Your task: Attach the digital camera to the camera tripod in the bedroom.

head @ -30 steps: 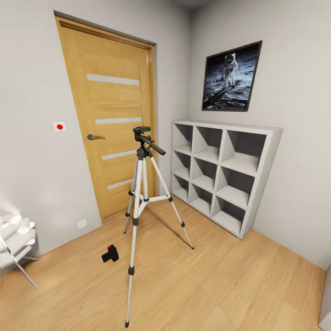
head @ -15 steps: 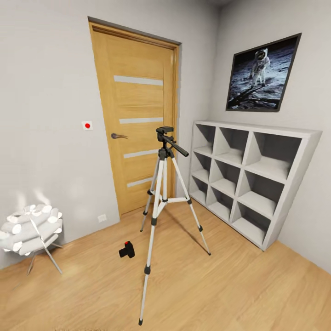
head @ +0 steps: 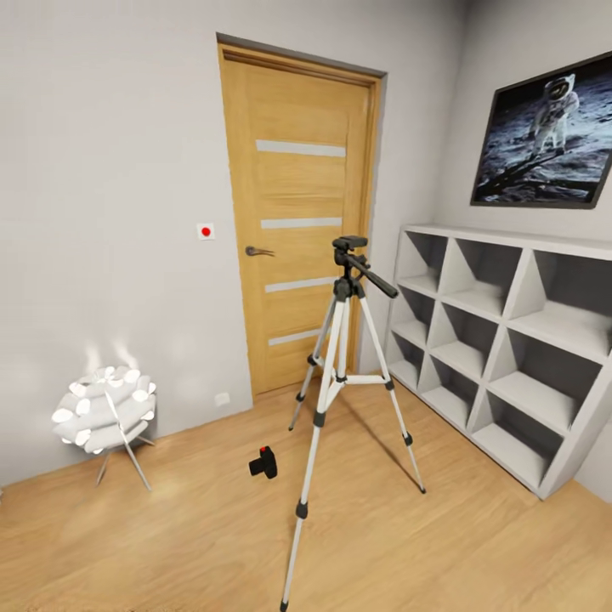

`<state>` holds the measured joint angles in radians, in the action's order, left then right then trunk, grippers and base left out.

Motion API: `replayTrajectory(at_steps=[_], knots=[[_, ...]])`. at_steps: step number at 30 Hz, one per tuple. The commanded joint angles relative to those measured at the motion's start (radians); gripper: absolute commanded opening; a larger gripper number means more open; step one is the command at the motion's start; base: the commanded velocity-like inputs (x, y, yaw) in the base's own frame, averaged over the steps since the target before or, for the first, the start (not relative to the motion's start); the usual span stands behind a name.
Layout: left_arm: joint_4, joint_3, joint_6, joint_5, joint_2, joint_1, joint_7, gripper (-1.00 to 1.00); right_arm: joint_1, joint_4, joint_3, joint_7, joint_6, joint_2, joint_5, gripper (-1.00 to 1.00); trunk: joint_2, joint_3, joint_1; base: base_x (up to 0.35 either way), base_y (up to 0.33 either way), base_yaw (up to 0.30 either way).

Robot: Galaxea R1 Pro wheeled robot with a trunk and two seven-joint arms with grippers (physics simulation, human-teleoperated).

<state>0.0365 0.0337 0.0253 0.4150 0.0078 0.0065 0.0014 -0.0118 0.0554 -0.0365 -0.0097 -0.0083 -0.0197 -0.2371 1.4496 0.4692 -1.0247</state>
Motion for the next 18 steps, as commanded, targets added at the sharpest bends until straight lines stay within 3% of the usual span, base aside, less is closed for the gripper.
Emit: replayTrajectory(at_steps=[1,11,18], knots=[[0.002,0.003,0.001,0.002,0.0,0.001,0.0,1.0,0.0,0.0,-0.003,-0.001,-0.001,0.0,-0.004,1.0,0.0,0.001,0.0,0.129,0.0,0.279],[0.002,0.002,0.001,-0.002,0.0,0.0,0.0,1.0,0.0,0.0,-0.003,-0.001,-0.001,0.0,-0.004,1.0,0.0,0.001,0.0,0.132,0.0,0.272],[0.002,-0.003,0.0,-0.007,-0.001,0.0,-0.002,1.0,0.0,0.0,-0.001,-0.001,0.0,0.0,-0.002,1.0,0.0,0.001,0.0,0.21,0.0,0.086]])
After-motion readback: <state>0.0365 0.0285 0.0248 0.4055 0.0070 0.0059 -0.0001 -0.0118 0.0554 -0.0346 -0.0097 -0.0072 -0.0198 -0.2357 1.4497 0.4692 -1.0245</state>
